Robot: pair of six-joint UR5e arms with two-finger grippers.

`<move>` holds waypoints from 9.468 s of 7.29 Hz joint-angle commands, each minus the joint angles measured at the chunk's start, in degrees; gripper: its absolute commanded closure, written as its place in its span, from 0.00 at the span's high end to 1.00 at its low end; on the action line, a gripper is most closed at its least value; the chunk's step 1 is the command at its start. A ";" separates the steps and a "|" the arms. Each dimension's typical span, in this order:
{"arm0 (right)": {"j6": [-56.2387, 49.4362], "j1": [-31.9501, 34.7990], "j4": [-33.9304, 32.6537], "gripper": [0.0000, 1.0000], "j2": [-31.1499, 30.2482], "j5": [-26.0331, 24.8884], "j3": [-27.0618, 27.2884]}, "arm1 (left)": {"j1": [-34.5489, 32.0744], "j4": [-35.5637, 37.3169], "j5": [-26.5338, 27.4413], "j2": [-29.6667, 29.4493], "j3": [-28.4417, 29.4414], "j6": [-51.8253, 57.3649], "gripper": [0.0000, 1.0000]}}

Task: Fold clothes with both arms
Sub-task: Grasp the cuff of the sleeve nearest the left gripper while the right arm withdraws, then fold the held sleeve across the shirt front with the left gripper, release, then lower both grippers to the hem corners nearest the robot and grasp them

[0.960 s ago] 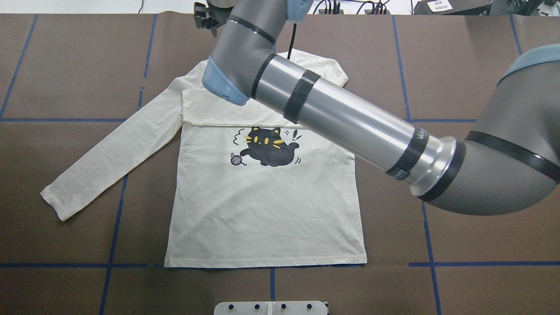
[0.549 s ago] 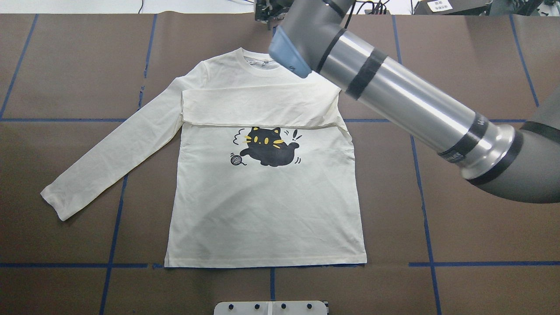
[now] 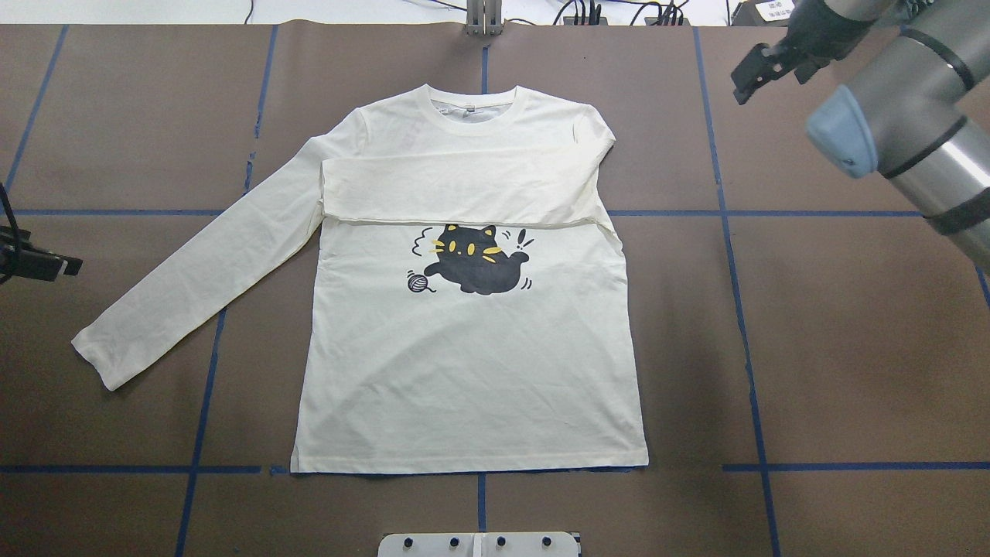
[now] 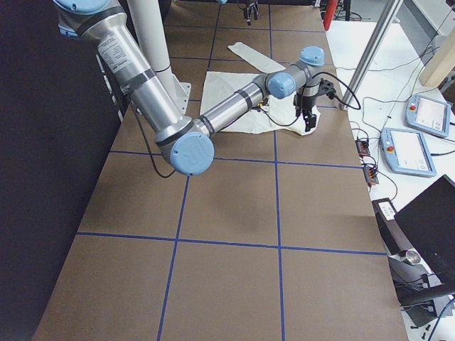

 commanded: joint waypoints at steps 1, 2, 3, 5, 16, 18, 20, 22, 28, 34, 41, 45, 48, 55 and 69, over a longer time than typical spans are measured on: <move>-3.60 2.36 -0.22 1.00 -8.85 1.88 7.71 | 7.88 -0.20 6.08 3.26 -0.24 -0.10 1.00; -3.60 2.54 -0.22 1.00 -9.56 1.79 8.43 | 11.31 -1.76 8.19 4.85 -0.24 -0.19 1.00; -3.60 2.54 -0.22 1.00 -10.00 1.79 8.78 | 14.21 -1.95 9.43 5.30 -0.24 -1.23 1.00; -3.51 2.98 -0.22 1.00 -10.44 1.71 9.14 | 19.76 -2.13 12.86 5.30 -0.15 -5.62 0.92; -2.98 2.98 -0.05 1.00 -11.15 1.44 9.31 | 23.74 -1.69 16.20 5.48 1.70 -7.22 0.01; -2.98 2.98 -0.05 1.00 -11.15 1.35 9.22 | 23.65 -1.95 21.71 4.87 0.47 -6.53 0.00; -3.33 2.98 0.04 1.00 -11.50 1.62 9.14 | 22.25 -1.34 24.91 1.72 -1.64 -5.03 0.00; -3.60 2.98 0.04 1.00 -11.59 1.44 8.96 | 13.76 11.31 23.43 -10.78 -1.64 -4.76 0.00; -3.60 3.24 0.13 1.00 -11.50 1.09 8.96 | 7.83 43.22 24.47 -62.28 19.62 -20.08 0.00; -2.90 4.74 0.13 1.00 -12.56 0.92 8.96 | 30.48 33.77 49.86 -74.83 39.53 -39.48 0.00; -2.46 5.09 0.48 1.00 -12.12 1.09 9.14 | 32.00 15.18 45.02 -78.46 47.58 -37.75 1.00; 18.54 -2.52 10.48 1.00 -8.36 0.74 9.57 | 20.67 16.41 19.50 -64.55 33.84 -27.99 1.00; 44.57 -19.20 10.15 1.00 -10.78 -10.56 20.87 | 20.31 29.92 19.38 -49.42 11.71 -22.61 1.00; 79.54 -57.83 23.77 0.82 -32.95 -44.69 35.68 | 41.01 22.32 29.66 -19.87 -8.85 -57.08 0.62; 79.55 -57.75 23.77 0.85 -32.95 -45.49 35.50 | 48.26 22.74 32.39 -15.00 -8.15 -59.34 0.37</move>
